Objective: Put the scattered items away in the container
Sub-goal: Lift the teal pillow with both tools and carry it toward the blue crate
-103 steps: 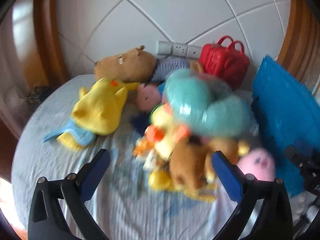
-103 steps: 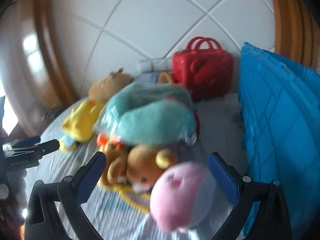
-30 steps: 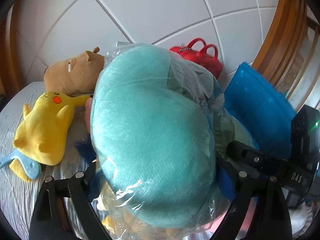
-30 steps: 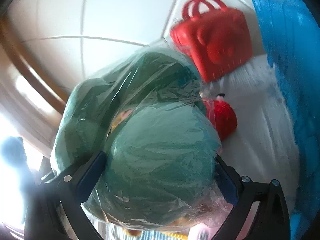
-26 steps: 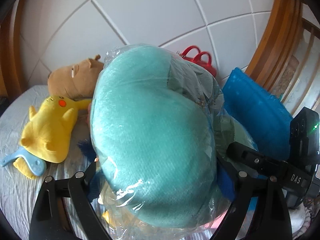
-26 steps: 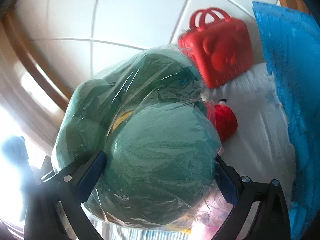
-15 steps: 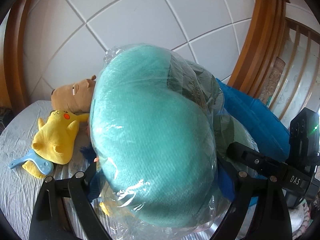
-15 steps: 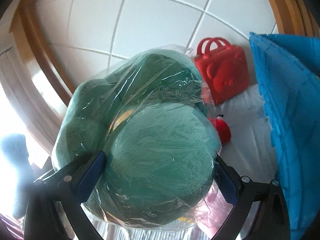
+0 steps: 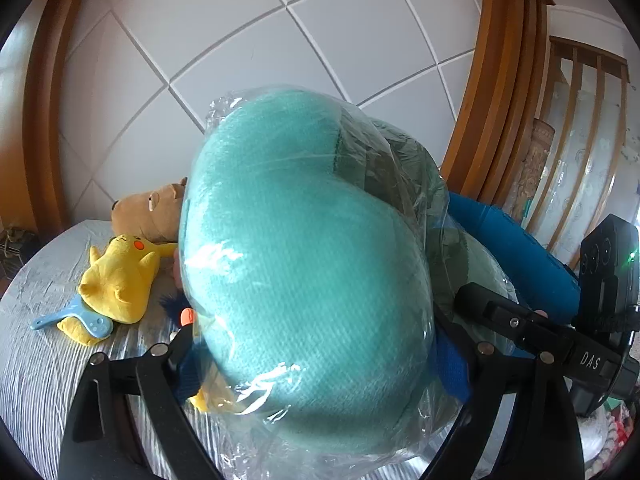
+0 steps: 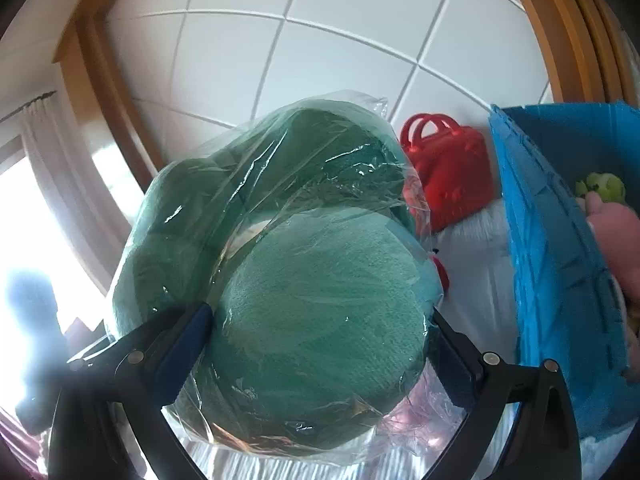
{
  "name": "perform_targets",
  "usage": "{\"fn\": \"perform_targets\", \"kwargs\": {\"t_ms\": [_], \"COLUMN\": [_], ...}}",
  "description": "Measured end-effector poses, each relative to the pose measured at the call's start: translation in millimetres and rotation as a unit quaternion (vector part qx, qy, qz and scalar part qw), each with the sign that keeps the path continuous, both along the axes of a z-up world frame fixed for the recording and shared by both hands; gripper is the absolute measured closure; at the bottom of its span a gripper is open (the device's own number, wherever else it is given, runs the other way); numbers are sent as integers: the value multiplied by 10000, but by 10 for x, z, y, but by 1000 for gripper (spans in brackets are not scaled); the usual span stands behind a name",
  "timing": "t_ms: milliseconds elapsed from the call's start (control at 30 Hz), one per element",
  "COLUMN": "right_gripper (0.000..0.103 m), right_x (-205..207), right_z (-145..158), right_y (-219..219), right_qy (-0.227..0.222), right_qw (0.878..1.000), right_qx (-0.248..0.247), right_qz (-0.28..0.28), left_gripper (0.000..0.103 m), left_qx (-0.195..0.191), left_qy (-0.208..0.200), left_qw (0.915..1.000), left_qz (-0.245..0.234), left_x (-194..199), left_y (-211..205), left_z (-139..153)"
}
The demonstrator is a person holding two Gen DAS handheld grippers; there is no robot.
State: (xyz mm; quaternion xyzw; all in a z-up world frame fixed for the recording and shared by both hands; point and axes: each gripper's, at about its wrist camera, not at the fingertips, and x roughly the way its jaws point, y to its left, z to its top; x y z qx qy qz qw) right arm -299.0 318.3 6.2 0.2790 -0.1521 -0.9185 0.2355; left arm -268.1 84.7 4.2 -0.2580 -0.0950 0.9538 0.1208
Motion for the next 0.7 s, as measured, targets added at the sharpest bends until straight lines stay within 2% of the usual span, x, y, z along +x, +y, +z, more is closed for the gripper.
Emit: {"fn": "perform_targets", "kwargs": {"t_ms": [233, 533, 700], "right_gripper": [1, 1, 1], "right_x": [288, 778, 985], "right_z": [153, 352, 384], "right_y": [3, -158, -131], "right_qy": [215, 481, 499], "right_qw": [9996, 9967, 9944], "right_qx": [122, 272, 252], "right_qz": [-106, -598, -900], "left_gripper": [10, 10, 10], "left_qx": [136, 232, 209], "left_qy": [238, 424, 438], "left_qw": [9994, 9959, 9929], "left_qz": [-221, -765, -1089], "left_x": [287, 518, 573], "left_y": [-33, -218, -153], "left_z": [113, 264, 326]}}
